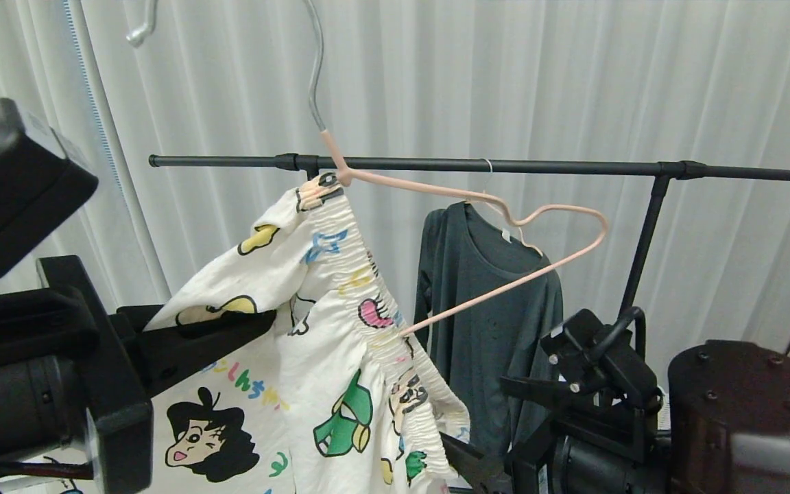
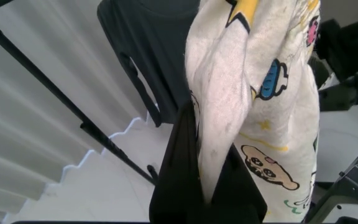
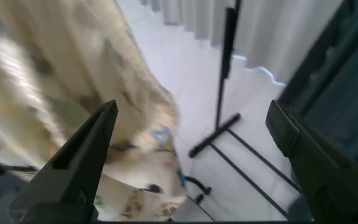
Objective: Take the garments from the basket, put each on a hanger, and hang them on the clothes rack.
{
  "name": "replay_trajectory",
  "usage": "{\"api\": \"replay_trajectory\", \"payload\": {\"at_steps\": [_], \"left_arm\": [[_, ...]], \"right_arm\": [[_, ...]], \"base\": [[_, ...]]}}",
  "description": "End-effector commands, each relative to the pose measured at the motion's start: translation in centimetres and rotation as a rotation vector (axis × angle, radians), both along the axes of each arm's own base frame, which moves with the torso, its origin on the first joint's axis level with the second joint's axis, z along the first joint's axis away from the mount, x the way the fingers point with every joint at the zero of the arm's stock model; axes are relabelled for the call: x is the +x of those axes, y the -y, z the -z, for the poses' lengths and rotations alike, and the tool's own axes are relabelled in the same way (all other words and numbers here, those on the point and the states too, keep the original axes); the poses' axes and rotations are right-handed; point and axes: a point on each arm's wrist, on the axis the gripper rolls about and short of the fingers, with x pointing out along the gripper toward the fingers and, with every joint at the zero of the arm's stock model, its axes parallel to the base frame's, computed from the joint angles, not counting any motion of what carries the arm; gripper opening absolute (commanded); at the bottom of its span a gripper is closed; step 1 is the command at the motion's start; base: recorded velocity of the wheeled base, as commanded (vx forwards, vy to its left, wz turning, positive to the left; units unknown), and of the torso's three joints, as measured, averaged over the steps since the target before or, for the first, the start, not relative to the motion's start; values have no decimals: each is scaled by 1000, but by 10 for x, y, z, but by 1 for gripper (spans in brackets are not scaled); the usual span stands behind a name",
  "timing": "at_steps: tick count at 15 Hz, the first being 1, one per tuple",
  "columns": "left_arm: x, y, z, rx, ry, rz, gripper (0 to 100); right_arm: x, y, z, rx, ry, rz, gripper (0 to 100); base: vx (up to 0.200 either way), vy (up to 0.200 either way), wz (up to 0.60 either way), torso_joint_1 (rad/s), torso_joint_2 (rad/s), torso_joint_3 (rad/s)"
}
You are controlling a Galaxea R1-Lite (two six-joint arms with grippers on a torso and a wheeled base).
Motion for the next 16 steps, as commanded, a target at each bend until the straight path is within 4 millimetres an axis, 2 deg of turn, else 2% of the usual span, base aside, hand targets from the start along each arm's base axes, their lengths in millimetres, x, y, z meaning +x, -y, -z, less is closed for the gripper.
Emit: {"api": "replay_trajectory", "payload": {"at_steps": [1, 4, 7, 9, 14, 16], "left_arm": [[0, 0, -2, -7, 6, -1, 0], [-3, -4, 11, 28, -18, -9, 0], [-6, -9, 38, 124, -43, -37, 0], [-8, -13, 50, 164, -58, -44, 0], [-14, -26, 78, 329, -36, -20, 0], [-11, -25, 81, 363, -34, -34, 0]], "right_arm": [[2, -3, 16, -65, -13, 41, 100], [18, 11, 24, -132, 9, 167, 100], [50, 51, 23, -236, 84, 340, 100], [62, 67, 18, -255, 109, 401, 100], [63, 74, 11, -252, 136, 407, 100], [49, 72, 1, -249, 163, 286, 100]], "base": [[0, 0, 0, 0, 0, 0], [0, 0, 0, 0, 0, 0], [0, 0, 0, 0, 0, 0], [0, 0, 0, 0, 0, 0], [0, 0, 0, 0, 0, 0], [0, 0, 0, 0, 0, 0]]}}
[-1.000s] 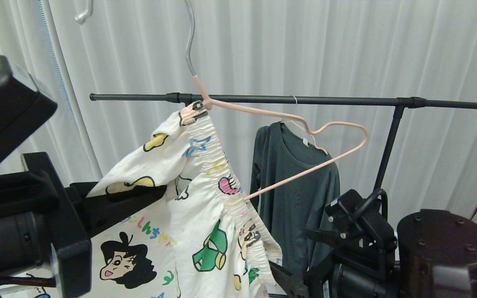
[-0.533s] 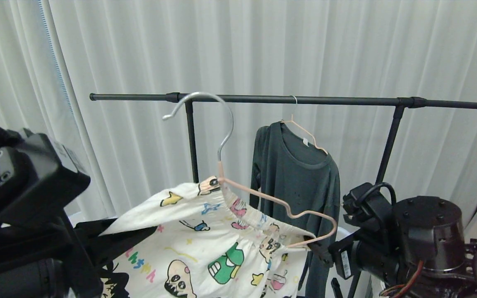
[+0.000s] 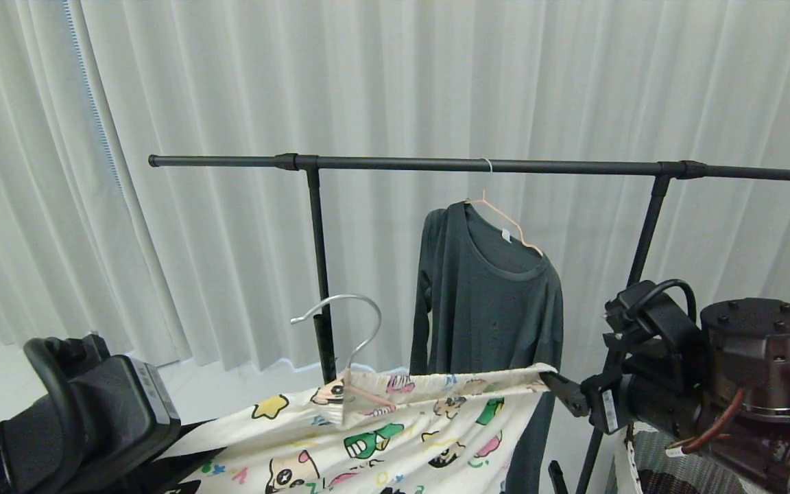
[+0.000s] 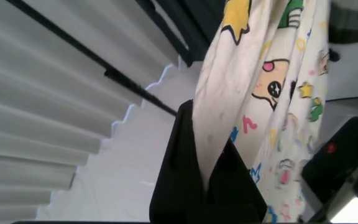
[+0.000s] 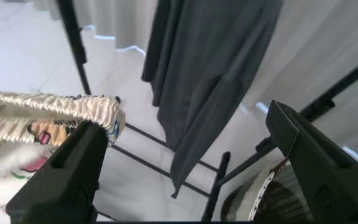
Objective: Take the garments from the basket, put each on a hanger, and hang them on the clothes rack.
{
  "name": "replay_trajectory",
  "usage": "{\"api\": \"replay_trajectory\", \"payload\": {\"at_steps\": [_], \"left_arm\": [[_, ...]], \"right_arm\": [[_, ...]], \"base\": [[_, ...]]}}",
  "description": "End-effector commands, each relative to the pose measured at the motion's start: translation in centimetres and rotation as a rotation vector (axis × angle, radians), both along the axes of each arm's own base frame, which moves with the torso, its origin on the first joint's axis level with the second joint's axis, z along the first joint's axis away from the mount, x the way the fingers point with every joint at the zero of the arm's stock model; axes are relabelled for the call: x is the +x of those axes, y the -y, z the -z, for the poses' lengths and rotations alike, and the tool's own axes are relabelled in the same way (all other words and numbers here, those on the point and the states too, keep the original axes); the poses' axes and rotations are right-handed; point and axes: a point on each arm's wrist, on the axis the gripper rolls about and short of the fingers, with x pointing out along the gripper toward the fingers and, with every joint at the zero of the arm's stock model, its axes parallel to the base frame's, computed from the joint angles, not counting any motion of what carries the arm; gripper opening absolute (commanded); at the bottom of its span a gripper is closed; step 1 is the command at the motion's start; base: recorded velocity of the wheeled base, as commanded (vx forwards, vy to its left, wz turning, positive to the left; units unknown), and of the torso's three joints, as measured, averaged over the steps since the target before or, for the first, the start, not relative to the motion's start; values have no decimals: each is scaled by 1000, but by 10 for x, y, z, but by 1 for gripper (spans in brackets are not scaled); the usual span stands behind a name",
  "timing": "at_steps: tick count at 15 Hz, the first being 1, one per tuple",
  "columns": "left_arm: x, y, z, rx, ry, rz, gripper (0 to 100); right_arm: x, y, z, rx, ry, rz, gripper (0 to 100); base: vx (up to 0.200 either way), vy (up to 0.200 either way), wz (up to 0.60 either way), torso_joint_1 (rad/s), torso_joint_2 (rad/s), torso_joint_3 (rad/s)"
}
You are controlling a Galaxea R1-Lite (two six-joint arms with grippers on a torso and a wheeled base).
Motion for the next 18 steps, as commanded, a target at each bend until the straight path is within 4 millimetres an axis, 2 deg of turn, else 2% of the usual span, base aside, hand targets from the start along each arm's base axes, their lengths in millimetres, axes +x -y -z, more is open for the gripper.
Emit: {"api": "replay_trajectory", "payload": {"at_steps": [1, 4, 8, 10, 11, 13, 15, 18], "left_arm": [[4, 3, 0, -9, 0, -10, 0], [10, 10, -5, -77, 47, -10, 0], [7, 14, 0, -80, 24, 46, 0], [1, 22, -2, -107, 32, 128, 0], [0, 23, -2, -115, 38, 139, 0], [-2, 30, -2, -137, 53, 180, 0], [-5, 32, -2, -137, 52, 204, 0], [-9, 34, -3, -137, 54, 237, 0]], "right_arm": [[-23, 1, -16, 17, 2, -151, 100], [-63, 1, -36, 46, -65, -462, 100], [-64, -7, -56, 75, -5, -558, 100], [-65, -20, -60, 50, 20, -668, 100], [-67, -24, -60, 47, 17, -700, 100], [-79, -45, -46, -7, -29, -815, 100], [-76, -54, -39, -51, -31, -830, 100], [-63, -53, -35, -68, -39, -784, 100]], "base": [[0, 0, 0, 0, 0, 0], [0, 0, 0, 0, 0, 0], [0, 0, 0, 0, 0, 0], [0, 0, 0, 0, 0, 0], [0, 0, 0, 0, 0, 0], [0, 0, 0, 0, 0, 0], [0, 0, 0, 0, 0, 0], [0, 0, 0, 0, 0, 0]]}}
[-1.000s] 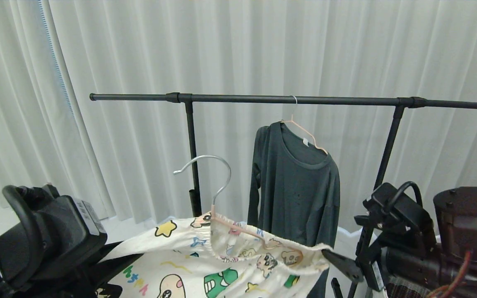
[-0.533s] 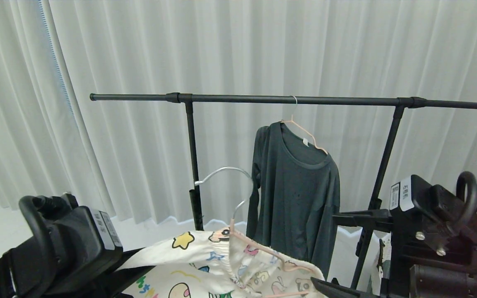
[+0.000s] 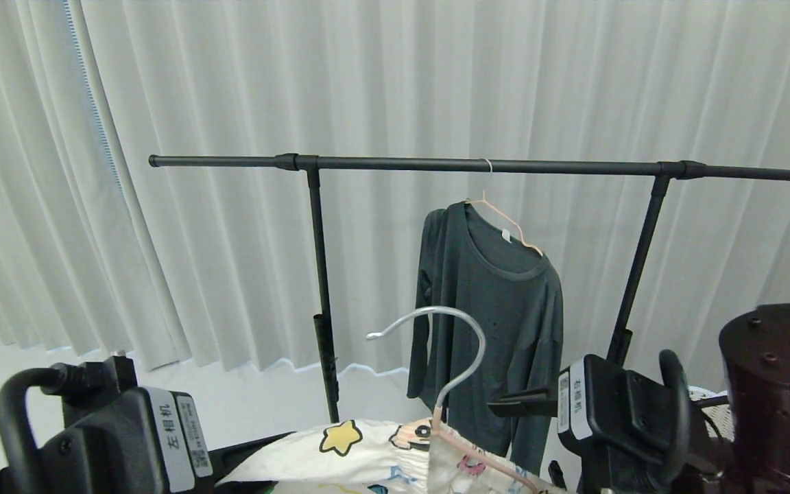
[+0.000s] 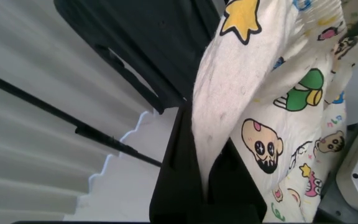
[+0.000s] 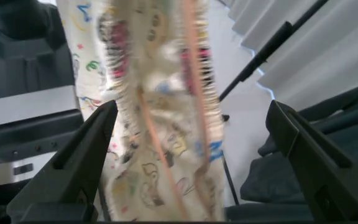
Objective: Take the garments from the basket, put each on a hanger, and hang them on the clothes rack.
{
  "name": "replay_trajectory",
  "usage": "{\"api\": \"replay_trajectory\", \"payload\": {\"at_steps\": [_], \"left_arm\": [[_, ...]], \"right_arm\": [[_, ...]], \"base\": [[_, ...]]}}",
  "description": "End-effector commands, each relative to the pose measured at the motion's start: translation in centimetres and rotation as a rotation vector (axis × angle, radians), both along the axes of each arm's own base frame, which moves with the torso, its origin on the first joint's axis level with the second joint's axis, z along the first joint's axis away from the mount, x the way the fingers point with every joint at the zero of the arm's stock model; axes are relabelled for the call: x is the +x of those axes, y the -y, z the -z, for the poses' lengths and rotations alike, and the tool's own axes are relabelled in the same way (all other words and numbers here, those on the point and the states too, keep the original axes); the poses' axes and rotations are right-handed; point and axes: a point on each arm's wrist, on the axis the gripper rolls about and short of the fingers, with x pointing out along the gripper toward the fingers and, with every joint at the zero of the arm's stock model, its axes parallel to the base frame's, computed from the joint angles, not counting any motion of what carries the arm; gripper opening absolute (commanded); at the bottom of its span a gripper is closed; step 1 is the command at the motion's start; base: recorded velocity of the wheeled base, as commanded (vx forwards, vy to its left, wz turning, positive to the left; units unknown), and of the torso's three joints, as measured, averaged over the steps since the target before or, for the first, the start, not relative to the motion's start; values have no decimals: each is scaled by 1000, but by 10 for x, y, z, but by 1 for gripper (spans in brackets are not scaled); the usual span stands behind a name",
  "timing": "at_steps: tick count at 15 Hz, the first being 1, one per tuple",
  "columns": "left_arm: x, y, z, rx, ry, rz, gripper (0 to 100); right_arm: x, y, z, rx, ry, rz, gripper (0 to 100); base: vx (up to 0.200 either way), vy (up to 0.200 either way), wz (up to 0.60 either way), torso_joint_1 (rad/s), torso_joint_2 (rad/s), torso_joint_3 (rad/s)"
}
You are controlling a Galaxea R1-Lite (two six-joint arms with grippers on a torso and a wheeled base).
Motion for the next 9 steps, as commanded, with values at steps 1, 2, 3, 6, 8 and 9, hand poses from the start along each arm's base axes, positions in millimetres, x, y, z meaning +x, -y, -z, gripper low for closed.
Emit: {"api": "replay_trajectory", "payload": {"at_steps": [1, 2, 3, 6, 8, 9], "left_arm": [[-2, 1, 1, 3, 0, 11, 0], [-2, 0, 1, 3, -1, 9, 0], [-1, 0, 2, 4, -3, 7, 0], [0, -3, 7, 18, -12, -16, 0], [0, -2, 6, 15, -10, -15, 0], [0, -1, 4, 11, -6, -11, 0]], "right_arm": [[10, 1, 4, -15, -8, 37, 100], [11, 4, 1, -5, -3, 49, 100], [10, 8, 0, -1, -1, 54, 100], [3, 19, -2, -14, -6, 53, 100], [3, 22, -1, -14, -5, 64, 100], [6, 21, 0, -21, -9, 70, 100]], "base": [[0, 0, 0, 0, 0, 0], [0, 0, 0, 0, 0, 0], [0, 0, 0, 0, 0, 0], [0, 0, 0, 0, 0, 0], [0, 0, 0, 0, 0, 0], [0, 0, 0, 0, 0, 0]]}}
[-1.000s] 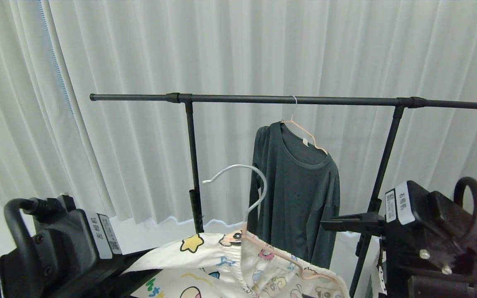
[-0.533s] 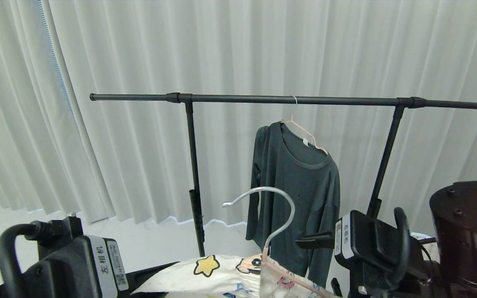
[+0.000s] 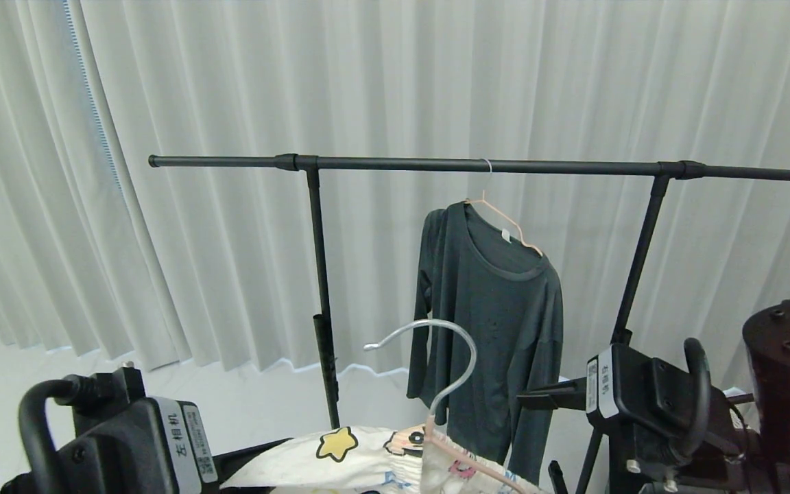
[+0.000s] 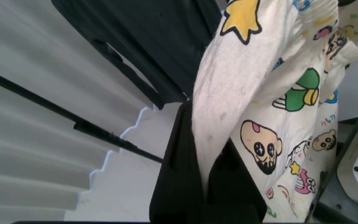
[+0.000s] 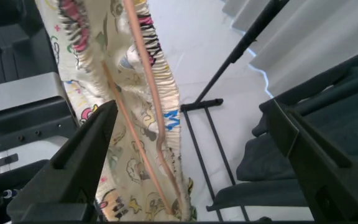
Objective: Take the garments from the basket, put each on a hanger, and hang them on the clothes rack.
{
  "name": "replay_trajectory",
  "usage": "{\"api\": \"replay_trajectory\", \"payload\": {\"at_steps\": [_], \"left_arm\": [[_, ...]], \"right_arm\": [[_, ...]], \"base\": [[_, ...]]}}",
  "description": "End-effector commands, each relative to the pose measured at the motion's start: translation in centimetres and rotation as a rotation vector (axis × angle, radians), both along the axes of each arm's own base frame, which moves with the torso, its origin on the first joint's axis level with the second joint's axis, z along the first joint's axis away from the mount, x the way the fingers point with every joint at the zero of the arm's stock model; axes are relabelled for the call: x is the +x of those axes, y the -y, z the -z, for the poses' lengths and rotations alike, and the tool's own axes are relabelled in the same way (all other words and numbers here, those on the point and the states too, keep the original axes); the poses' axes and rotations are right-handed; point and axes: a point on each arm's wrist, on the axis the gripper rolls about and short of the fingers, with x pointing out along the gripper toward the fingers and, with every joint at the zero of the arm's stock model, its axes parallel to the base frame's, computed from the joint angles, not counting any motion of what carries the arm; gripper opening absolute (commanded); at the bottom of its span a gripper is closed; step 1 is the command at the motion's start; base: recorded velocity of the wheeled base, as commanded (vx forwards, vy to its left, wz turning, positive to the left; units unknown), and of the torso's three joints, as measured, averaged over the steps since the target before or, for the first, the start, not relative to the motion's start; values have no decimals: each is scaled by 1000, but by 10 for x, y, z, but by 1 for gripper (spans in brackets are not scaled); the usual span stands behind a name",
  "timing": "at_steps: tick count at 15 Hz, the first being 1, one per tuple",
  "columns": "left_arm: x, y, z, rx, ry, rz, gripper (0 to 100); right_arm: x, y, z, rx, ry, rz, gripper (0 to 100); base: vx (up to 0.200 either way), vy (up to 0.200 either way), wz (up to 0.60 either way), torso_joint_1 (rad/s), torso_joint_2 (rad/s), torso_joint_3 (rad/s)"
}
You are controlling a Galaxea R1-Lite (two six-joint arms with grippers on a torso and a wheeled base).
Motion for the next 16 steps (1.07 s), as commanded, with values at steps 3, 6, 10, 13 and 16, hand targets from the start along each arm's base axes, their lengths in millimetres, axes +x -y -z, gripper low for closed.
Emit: {"api": "replay_trajectory", "payload": {"at_steps": [3, 6, 10, 13, 16], "left_arm": [[2, 6, -4, -36, 23, 12, 0], [1, 6, -4, -34, 24, 16, 0], [-2, 8, -5, -36, 28, 43, 0], [-2, 8, -5, -39, 30, 43, 0], [-2, 7, -6, -43, 32, 42, 0]], "right_arm": [[8, -10, 12, -66, 21, -14, 100], [16, -28, 10, -68, 28, -34, 100], [14, -34, 12, -74, 14, -57, 100], [13, -32, 12, -82, 4, -67, 100], [8, -25, 8, -89, -16, -83, 100]], "base": [[0, 0, 0, 0, 0, 0], [0, 0, 0, 0, 0, 0], [0, 0, 0, 0, 0, 0], [0, 0, 0, 0, 0, 0], [0, 0, 0, 0, 0, 0]]}}
